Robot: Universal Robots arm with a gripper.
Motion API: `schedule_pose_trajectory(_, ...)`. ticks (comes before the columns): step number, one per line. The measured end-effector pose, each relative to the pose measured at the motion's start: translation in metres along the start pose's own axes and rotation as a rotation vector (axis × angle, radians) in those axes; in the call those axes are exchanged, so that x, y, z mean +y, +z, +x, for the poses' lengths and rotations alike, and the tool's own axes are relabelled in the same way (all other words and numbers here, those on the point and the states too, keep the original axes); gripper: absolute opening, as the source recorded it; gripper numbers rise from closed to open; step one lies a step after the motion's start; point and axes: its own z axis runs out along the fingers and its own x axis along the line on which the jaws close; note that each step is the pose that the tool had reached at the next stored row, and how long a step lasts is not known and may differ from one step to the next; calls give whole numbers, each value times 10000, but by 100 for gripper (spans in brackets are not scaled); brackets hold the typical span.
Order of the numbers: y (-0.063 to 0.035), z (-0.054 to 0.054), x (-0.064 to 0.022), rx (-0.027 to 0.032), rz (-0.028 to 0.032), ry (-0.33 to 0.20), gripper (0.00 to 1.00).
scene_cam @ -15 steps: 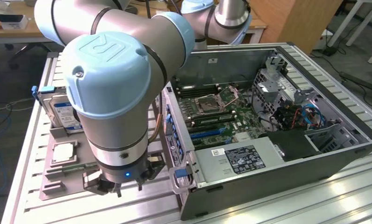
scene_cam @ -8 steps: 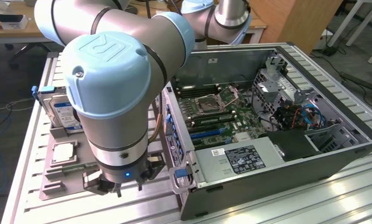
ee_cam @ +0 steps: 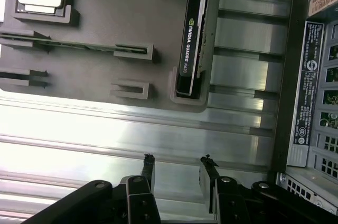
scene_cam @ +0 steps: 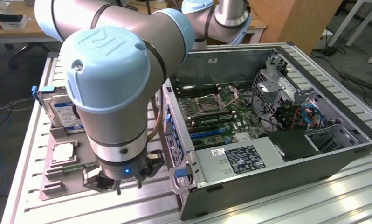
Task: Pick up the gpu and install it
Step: 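Pick up the gpu and move the gpu toward the slot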
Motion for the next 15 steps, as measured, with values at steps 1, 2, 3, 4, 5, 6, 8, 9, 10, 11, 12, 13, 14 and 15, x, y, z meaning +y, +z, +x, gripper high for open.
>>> schedule_pose_trajectory(1, -9, -2, 16, 3, 30, 0, 47)
schedule_pose_trajectory(2, -28, -5, 58, 13, 131, 3, 47)
schedule_pose_trajectory(3, -40, -7, 80, 18, 181, 3, 47)
schedule_pose_trajectory(4, -50, -9, 96, 23, 237, 5, 47)
schedule_pose_trajectory(5, -58, -10, 109, 31, 317, 7, 47)
schedule_pose_trajectory(6, -59, -11, 120, 44, 454, 10, 47)
schedule_pose_trajectory(8, -61, -13, 143, 74, 751, 17, 47)
schedule_pose_trajectory(9, -62, -14, 155, 83, 852, 19, 47)
schedule_pose_trajectory(10, -65, -14, 162, 88, 911, 31, 47)
schedule_pose_trajectory(11, -67, -14, 166, 91, 931, 55, 47)
schedule_pose_trajectory(12, -68, -10, 168, 90, 937, 97, 47)
schedule_pose_trajectory(13, -69, -6, 169, 81, 937, 162, 47)
schedule_pose_trajectory(14, -68, -5, 170, 71, 936, 237, 47)
schedule_pose_trajectory(15, -68, -4, 171, 60, 936, 321, 47)
